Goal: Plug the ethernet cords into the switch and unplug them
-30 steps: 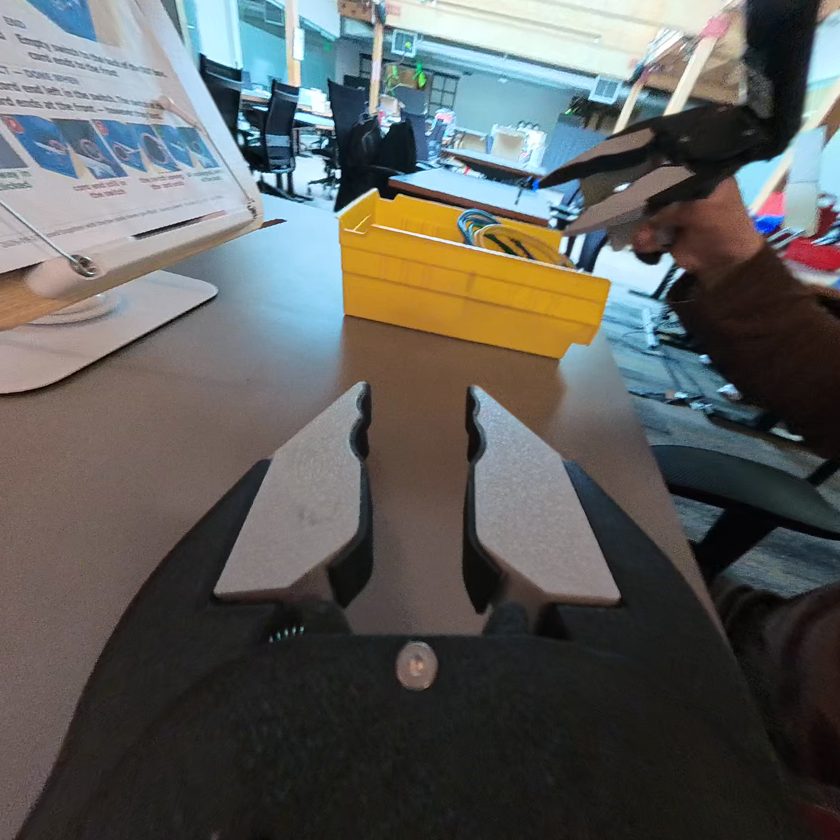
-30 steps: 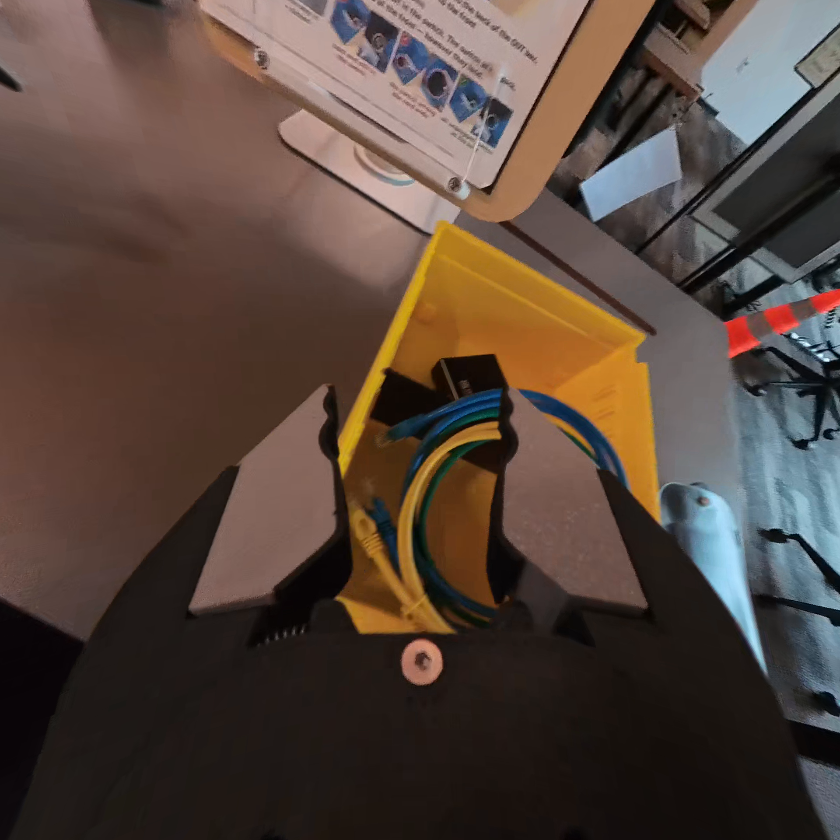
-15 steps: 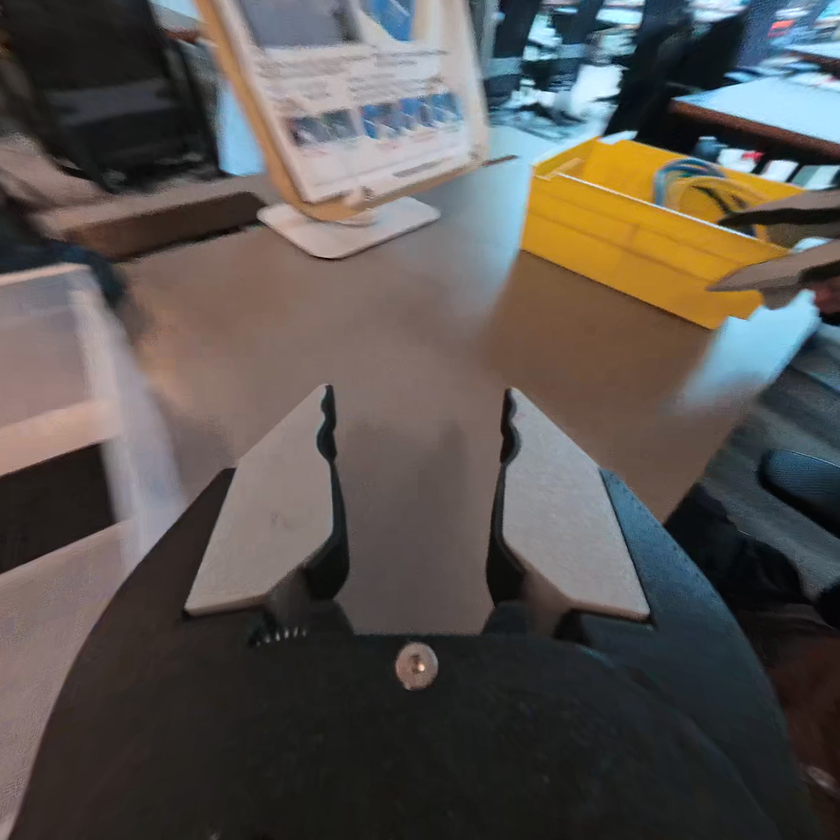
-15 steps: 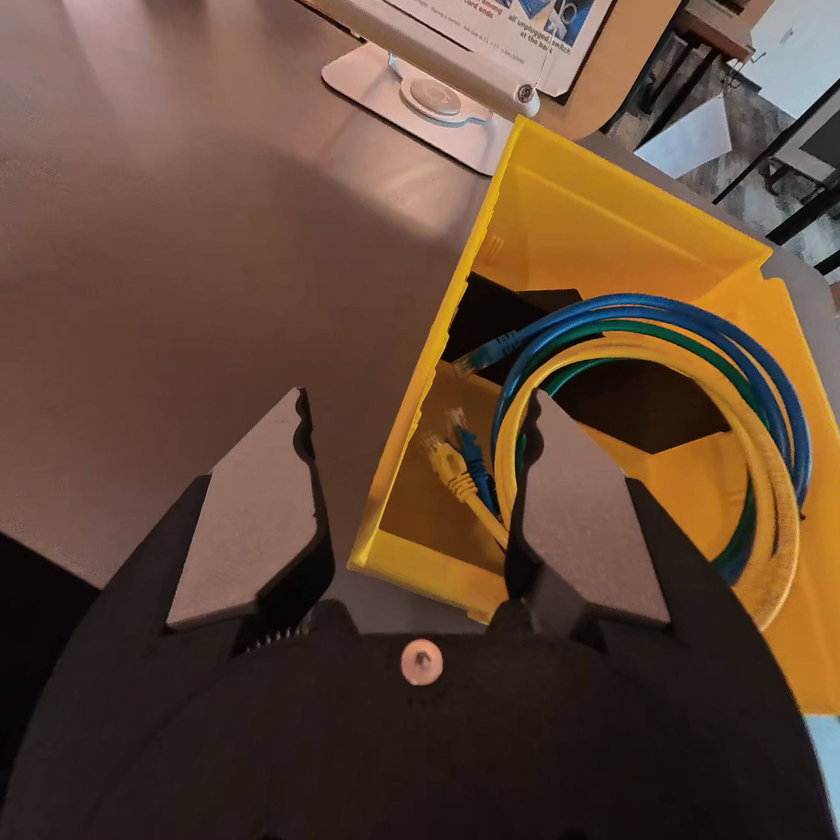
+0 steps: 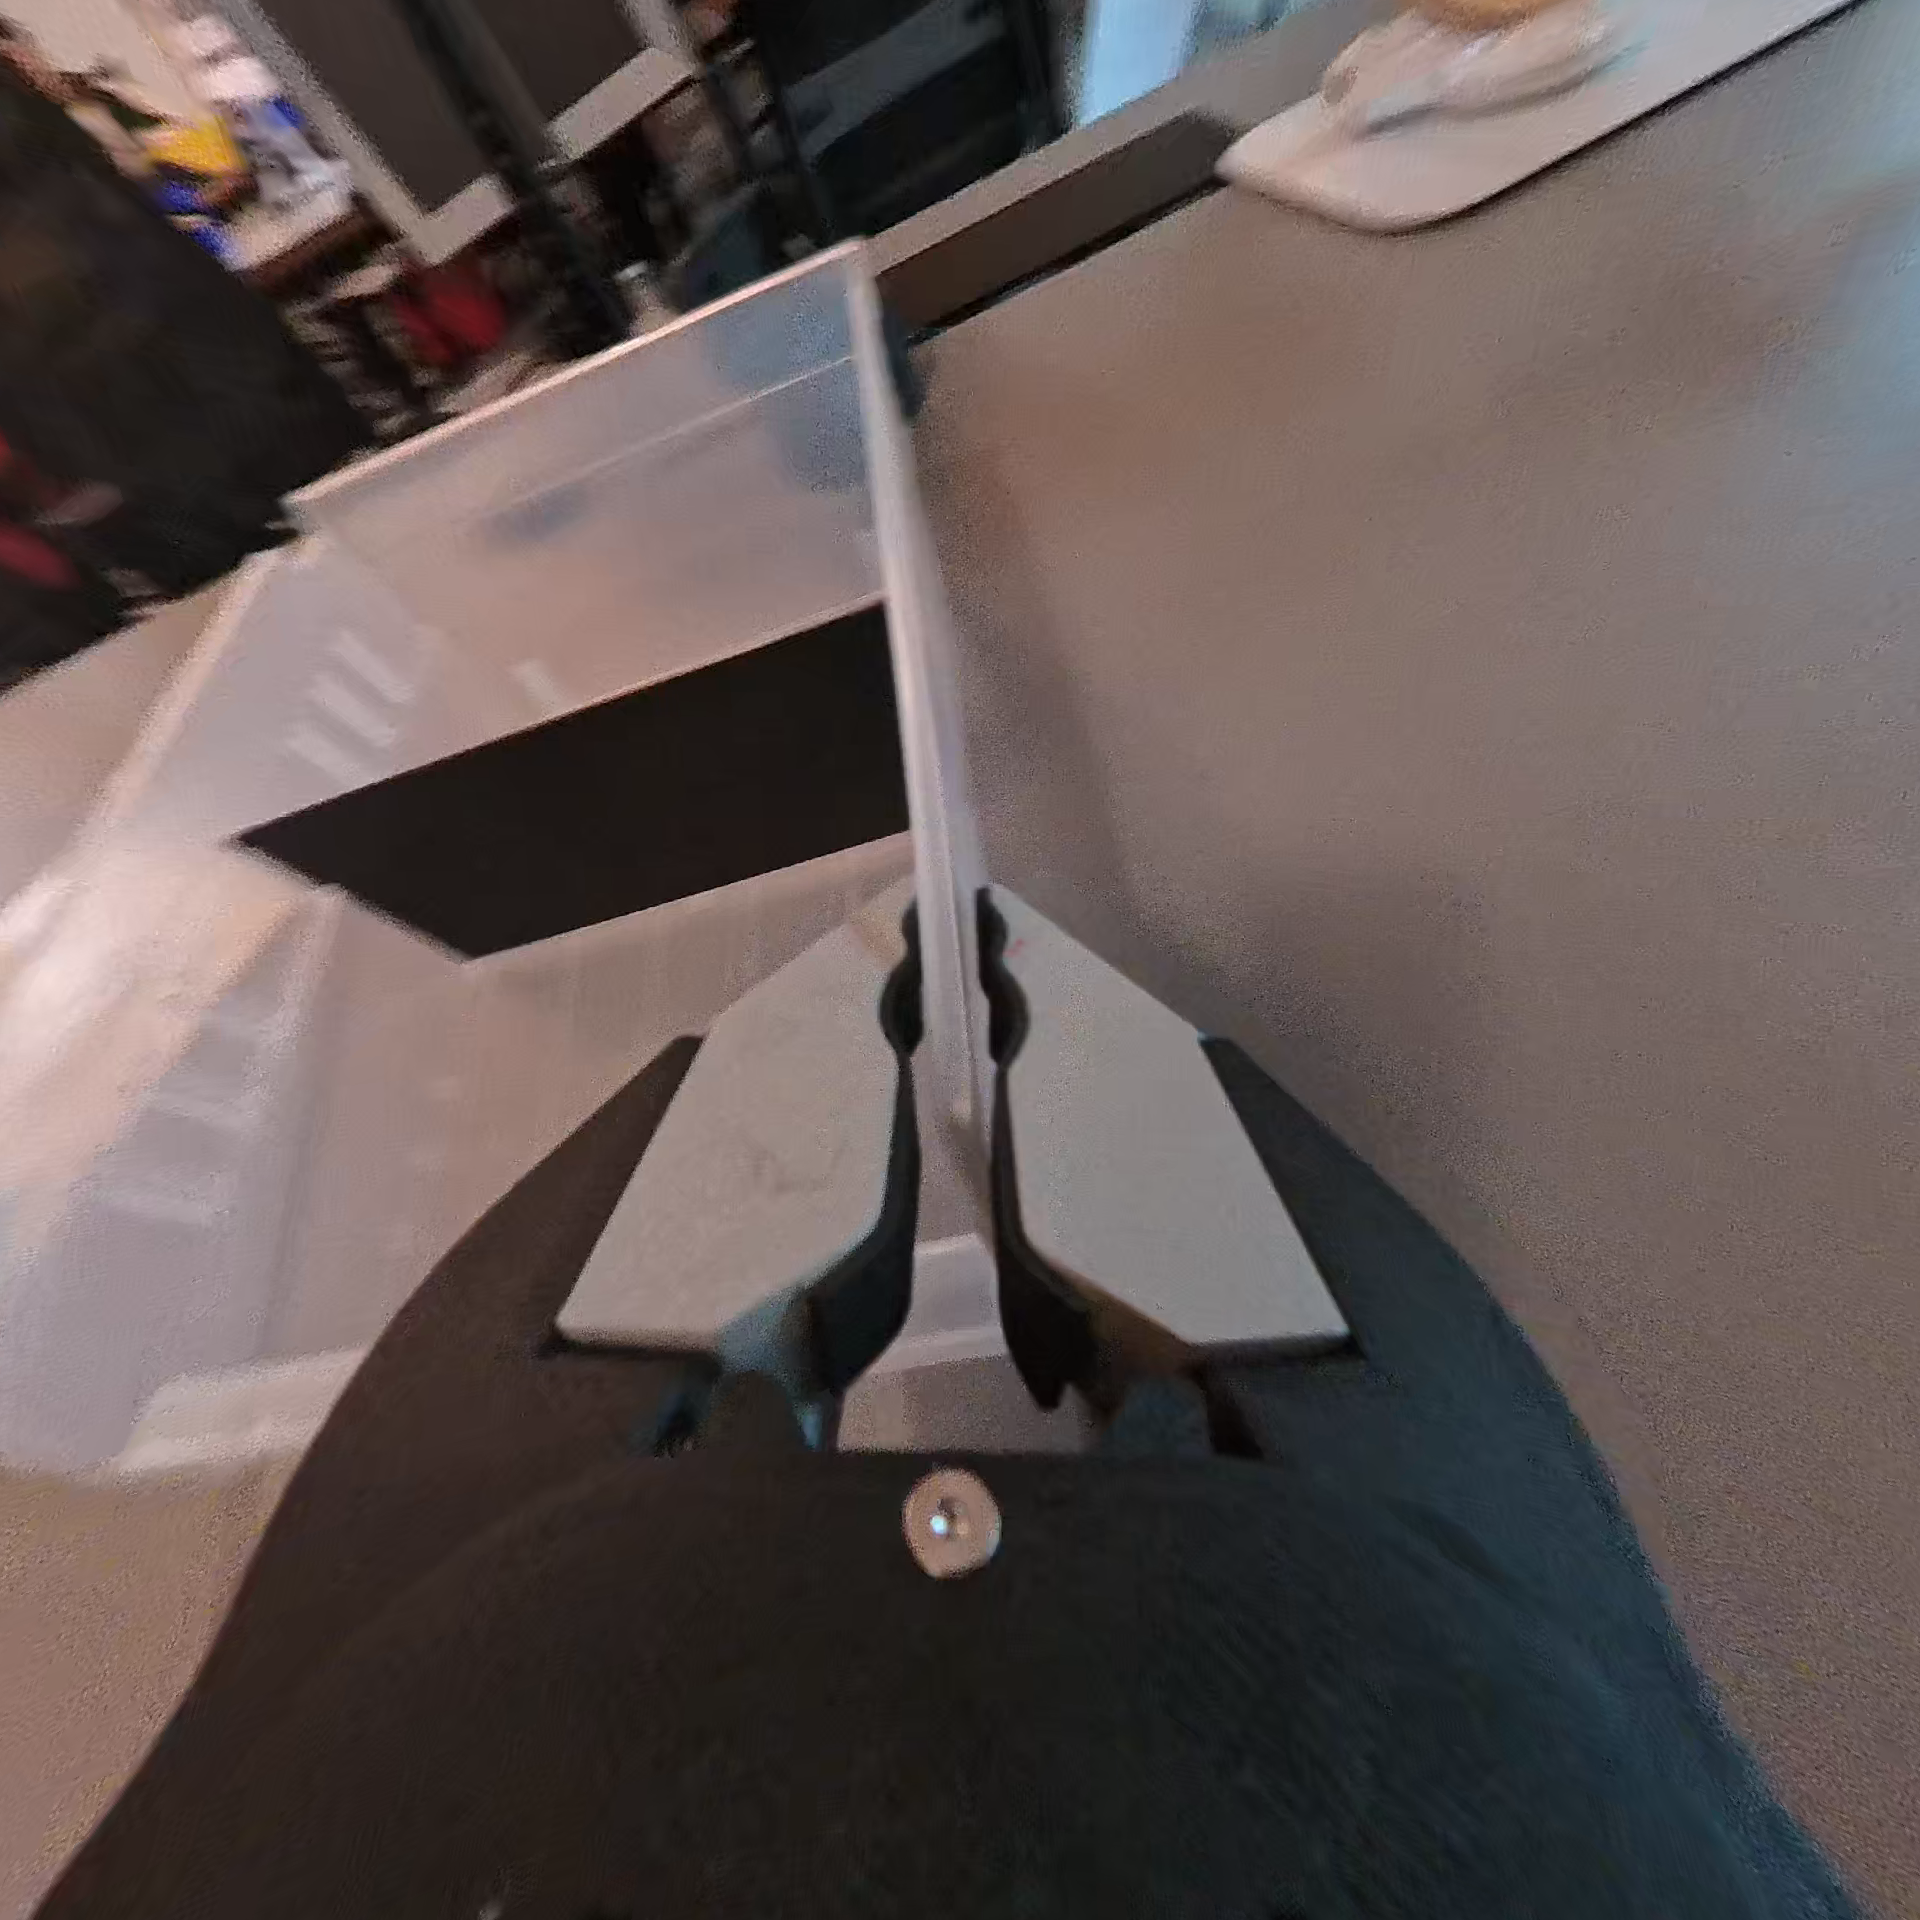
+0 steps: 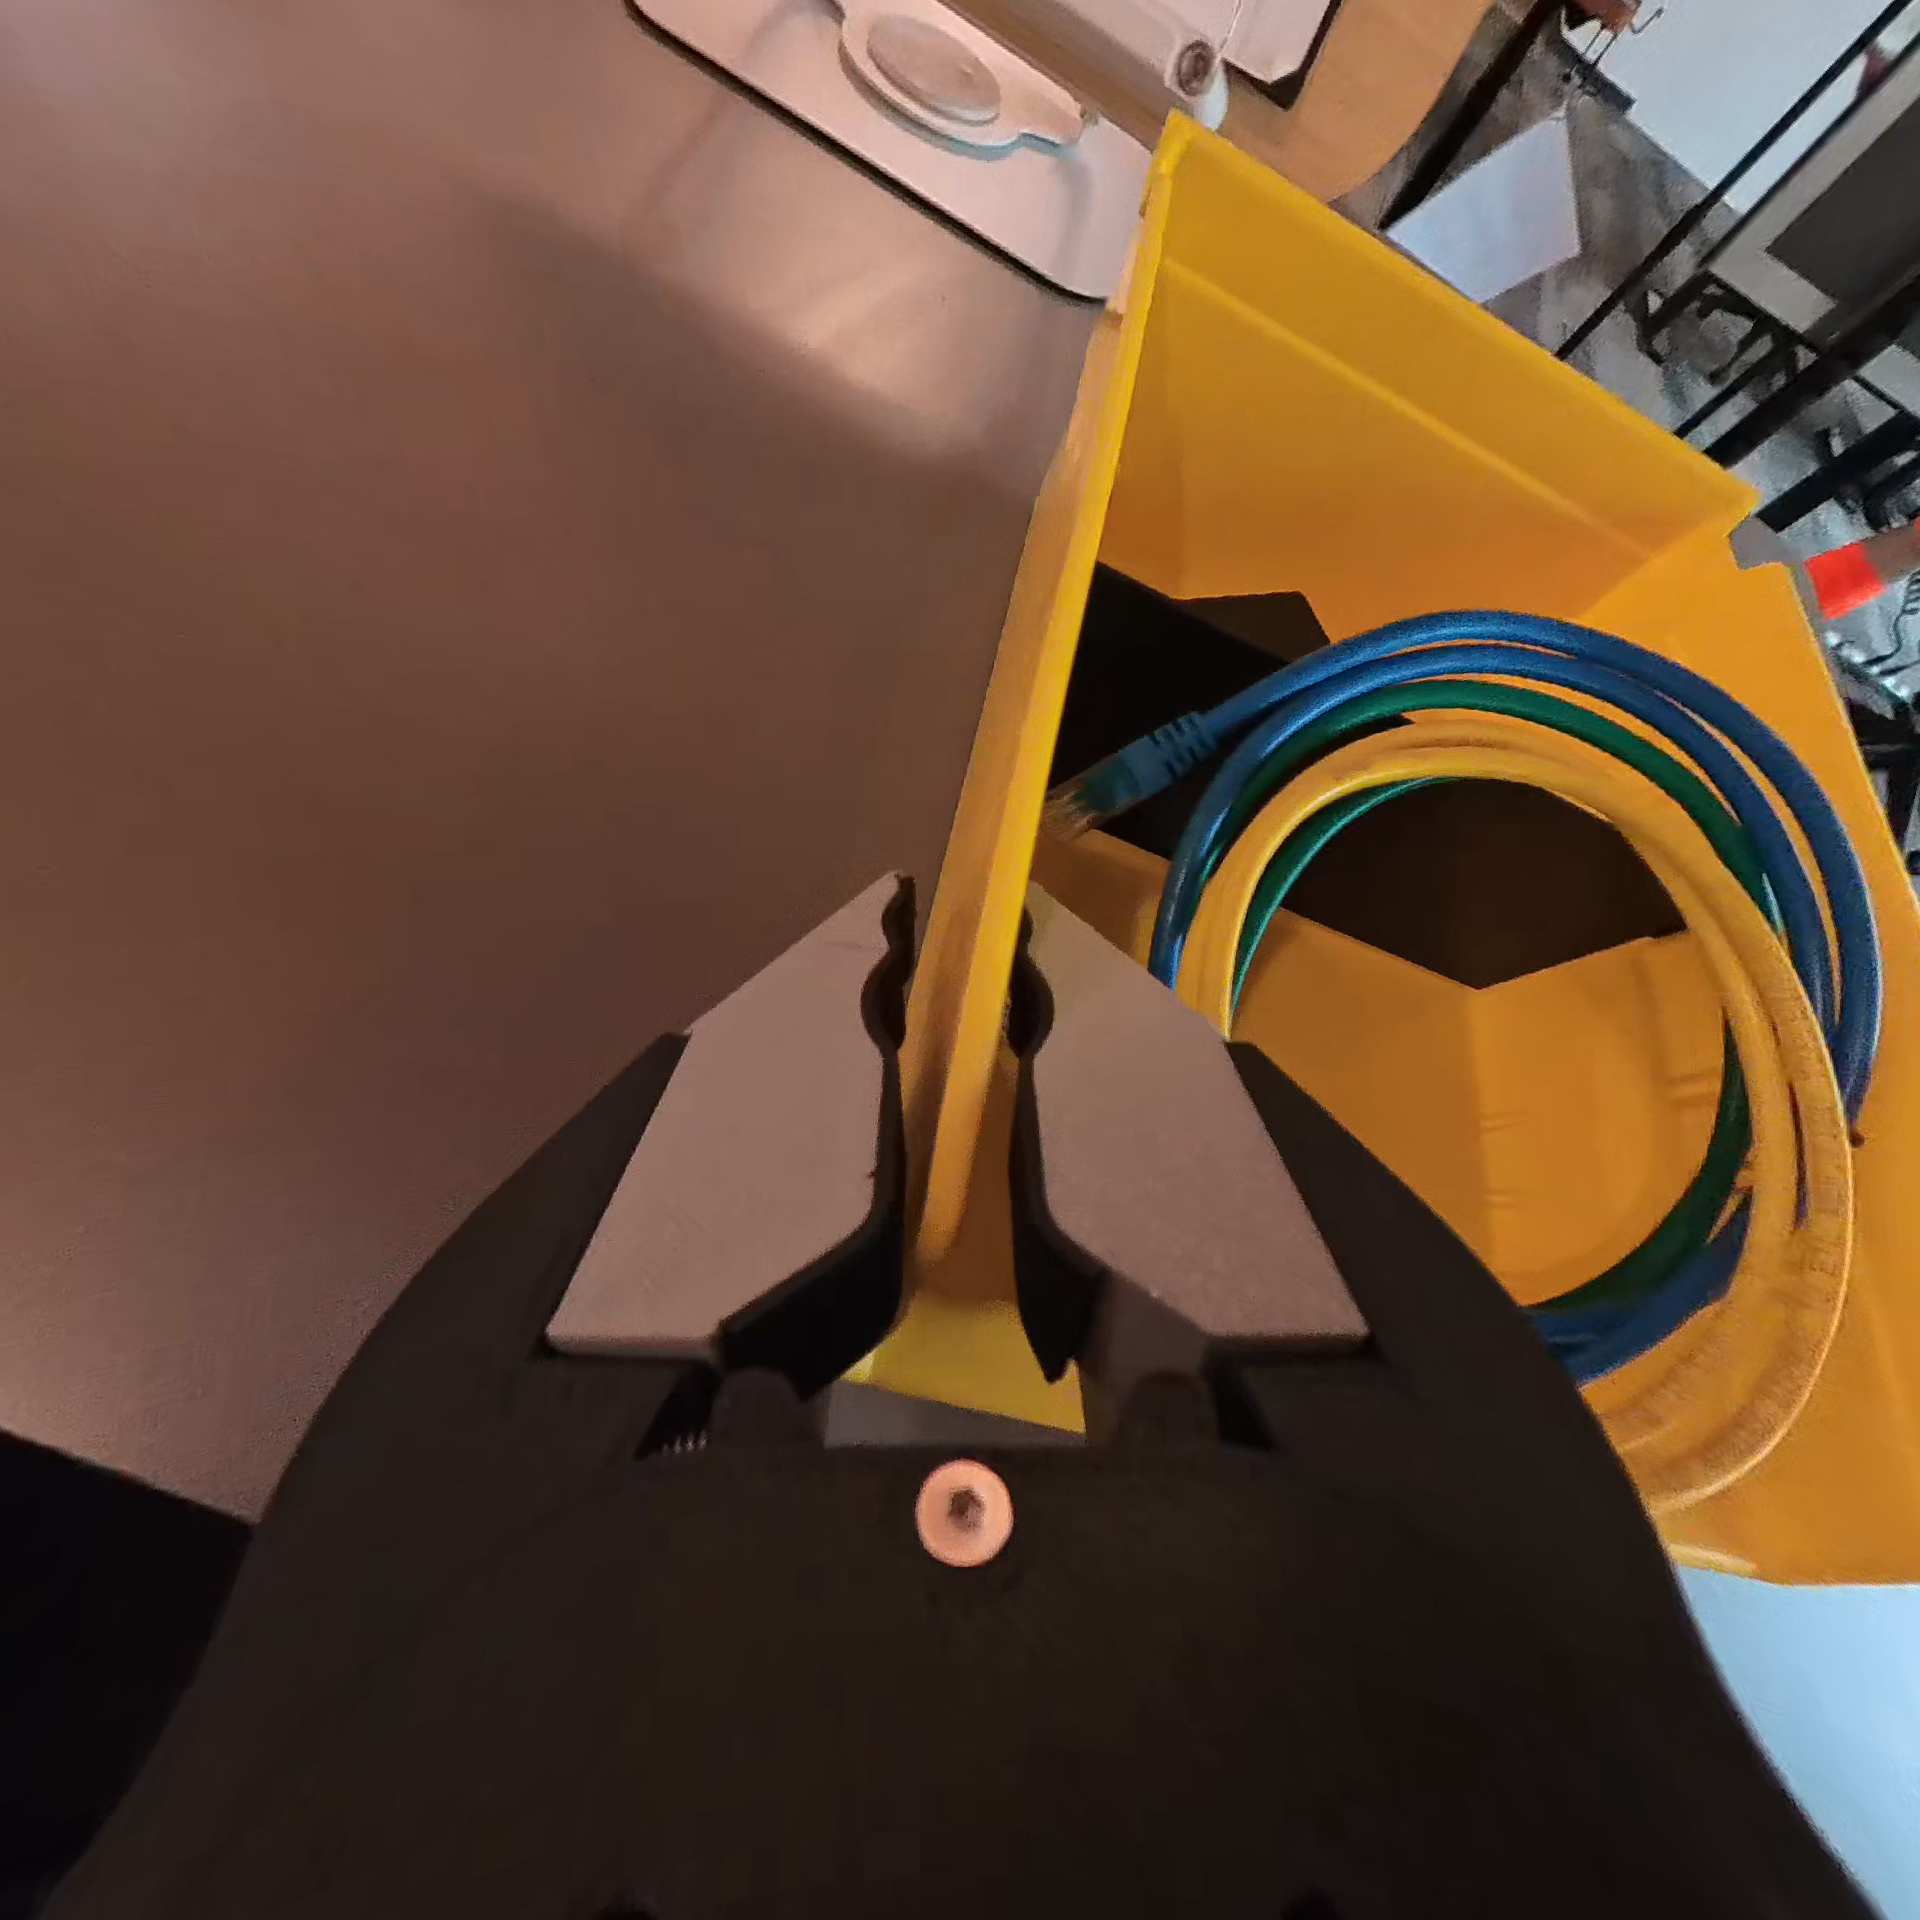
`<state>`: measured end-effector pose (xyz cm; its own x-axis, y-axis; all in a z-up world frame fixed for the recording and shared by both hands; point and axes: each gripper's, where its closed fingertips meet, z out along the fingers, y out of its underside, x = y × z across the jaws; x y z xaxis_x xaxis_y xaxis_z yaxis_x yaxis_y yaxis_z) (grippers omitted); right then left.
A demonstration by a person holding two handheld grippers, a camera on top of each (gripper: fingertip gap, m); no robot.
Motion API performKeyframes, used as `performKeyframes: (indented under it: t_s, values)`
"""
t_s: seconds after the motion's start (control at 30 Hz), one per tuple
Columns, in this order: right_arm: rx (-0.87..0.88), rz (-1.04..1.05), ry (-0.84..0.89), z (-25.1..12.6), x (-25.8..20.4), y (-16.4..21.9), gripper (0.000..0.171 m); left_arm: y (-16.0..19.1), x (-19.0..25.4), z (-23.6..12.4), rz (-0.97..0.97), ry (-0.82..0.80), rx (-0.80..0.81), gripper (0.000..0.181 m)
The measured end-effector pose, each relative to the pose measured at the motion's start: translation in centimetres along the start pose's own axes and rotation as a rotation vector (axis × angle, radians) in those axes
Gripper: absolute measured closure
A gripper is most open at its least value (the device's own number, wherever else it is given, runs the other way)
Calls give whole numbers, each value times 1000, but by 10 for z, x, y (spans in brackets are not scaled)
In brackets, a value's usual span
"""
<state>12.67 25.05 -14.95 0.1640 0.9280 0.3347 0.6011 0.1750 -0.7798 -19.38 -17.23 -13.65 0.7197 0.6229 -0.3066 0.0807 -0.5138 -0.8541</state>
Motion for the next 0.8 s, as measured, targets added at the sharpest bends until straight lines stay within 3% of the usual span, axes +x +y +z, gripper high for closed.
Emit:
performKeyframes:
  t_s: [0.03,0.17,0.3,0.43,0.53,0.6,0.7,0.8]
  values:
    - [-1,12,-12,-1,-5,-2,160,2,-7,0,45,-31,-32,176]
    - [7,20,-52,0,-40,-17,164,-28,-27,-18,-73,5,101,178]
    - [40,-37,-158,9,-115,-55,163,-67,-51,-52,-72,-50,207,179]
    - [97,-65,-378,27,-239,-121,146,-93,-52,-87,-22,-111,298,179]
    - [118,-144,-598,32,-356,-178,112,-103,-52,-101,-31,-105,356,179]
    - [127,-192,-667,23,-406,-212,115,-103,-53,-104,-20,-108,372,179]
    - [224,-238,-740,-13,-435,-249,114,-100,-55,-106,-14,-120,366,179]
    - [293,-268,-740,-32,-421,-255,115,-99,-53,-107,7,-114,362,179]
